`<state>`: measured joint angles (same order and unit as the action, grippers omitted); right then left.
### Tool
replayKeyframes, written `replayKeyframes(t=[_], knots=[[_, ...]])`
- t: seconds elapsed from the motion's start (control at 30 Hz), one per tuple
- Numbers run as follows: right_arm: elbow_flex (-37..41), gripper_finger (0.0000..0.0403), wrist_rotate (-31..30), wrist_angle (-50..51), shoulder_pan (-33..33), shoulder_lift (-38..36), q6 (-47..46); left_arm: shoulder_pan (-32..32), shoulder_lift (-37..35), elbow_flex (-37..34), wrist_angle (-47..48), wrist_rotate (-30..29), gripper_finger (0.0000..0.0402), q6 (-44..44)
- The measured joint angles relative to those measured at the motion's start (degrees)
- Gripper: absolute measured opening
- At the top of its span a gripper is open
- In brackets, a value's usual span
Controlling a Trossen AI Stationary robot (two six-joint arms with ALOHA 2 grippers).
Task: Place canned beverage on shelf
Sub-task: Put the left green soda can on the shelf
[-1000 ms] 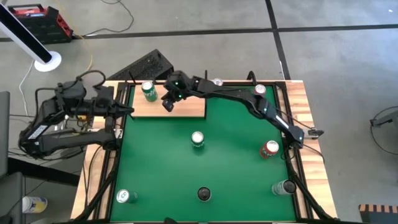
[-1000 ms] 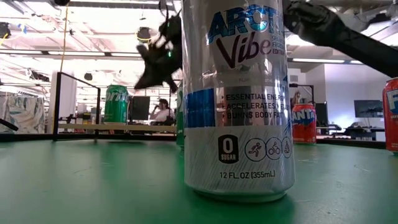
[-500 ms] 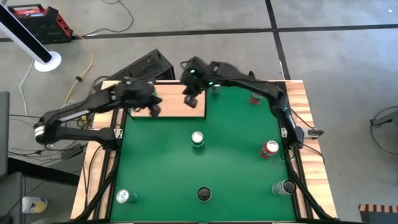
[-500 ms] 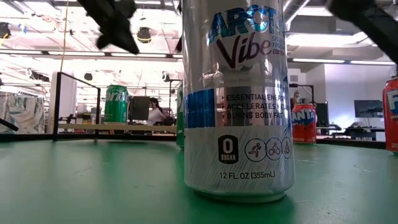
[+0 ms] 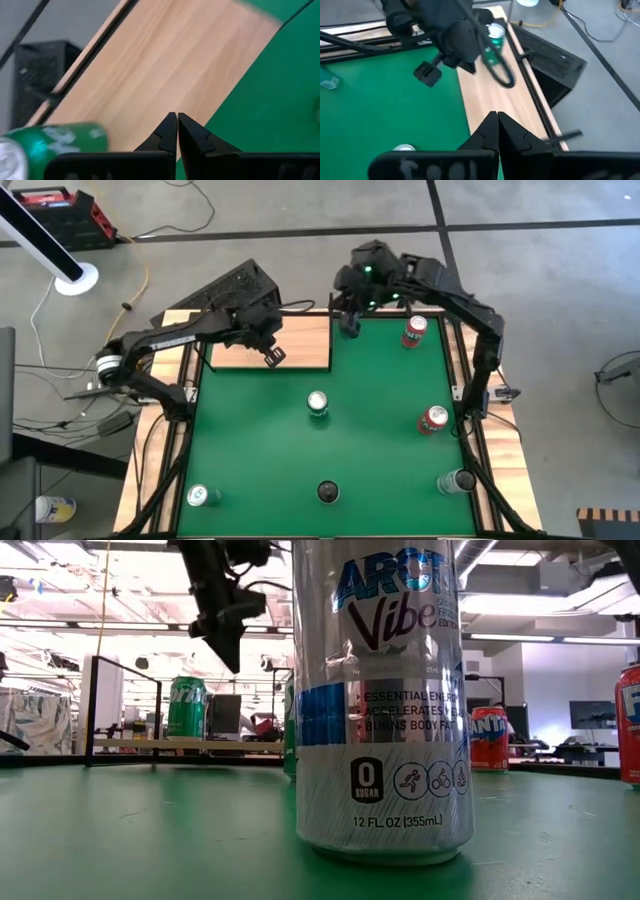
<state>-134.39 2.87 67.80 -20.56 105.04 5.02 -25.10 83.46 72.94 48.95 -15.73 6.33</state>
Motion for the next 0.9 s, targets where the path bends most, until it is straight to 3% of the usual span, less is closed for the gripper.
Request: replayKeyframes(t=[0.1,0.33,0.57,0.7,0.9], knots=[[0.00,0.0016,-0.05,1.68,-1.47,-1.02,-0.02,-1.08,4.01,2.79,5.07,0.02,0.0000,-1.93],[0.04,0.0027,-0.06,2.36,-3.27,-1.42,-0.87,-3.02,9.15,3.49,7.12,-0.90,0.0000,-5.29],[0.04,0.0020,-0.04,3.71,-3.23,-1.42,-0.92,-3.86,9.53,3.49,9.00,-5.29,0.0000,-7.40],[0.04,0.0031,-0.02,3.80,-3.23,-1.42,-1.52,-5.09,9.49,3.49,10.16,-5.80,0.0000,-8.68],[0.04,0.0016,-0.02,4.25,-3.23,-1.42,-1.99,-7.28,9.49,3.49,11.32,-6.70,0.0000,-9.82]])
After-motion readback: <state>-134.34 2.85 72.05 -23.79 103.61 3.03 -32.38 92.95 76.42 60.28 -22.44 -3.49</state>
